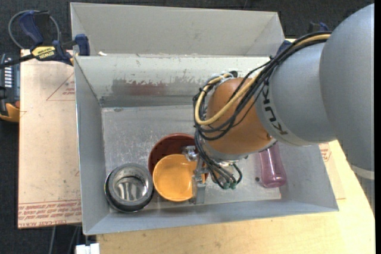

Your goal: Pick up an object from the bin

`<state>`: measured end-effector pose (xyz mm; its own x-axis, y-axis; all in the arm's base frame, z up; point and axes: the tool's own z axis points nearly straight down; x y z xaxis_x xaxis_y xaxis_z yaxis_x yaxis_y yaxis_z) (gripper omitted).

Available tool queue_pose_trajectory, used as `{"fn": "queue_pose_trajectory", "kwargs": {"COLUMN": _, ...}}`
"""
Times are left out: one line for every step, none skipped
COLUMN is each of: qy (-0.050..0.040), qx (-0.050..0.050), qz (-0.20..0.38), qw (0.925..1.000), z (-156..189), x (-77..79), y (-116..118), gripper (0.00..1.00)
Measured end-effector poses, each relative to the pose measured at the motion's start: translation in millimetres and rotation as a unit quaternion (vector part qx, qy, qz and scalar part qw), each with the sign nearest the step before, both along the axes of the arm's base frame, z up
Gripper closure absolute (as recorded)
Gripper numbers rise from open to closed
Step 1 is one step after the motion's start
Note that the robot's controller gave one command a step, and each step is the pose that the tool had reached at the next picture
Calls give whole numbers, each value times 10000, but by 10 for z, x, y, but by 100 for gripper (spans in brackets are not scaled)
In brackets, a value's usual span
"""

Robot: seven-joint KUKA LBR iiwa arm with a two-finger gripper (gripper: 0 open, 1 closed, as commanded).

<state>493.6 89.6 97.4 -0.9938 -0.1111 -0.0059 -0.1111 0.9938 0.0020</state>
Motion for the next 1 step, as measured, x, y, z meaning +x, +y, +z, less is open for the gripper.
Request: {"fn": "queue_pose_trajectory", "kwargs": {"qy": 0, "qx": 0, "qz": -1, "qw": 10000, "z": 0, "x": 0, "y": -1, "gripper": 100}}
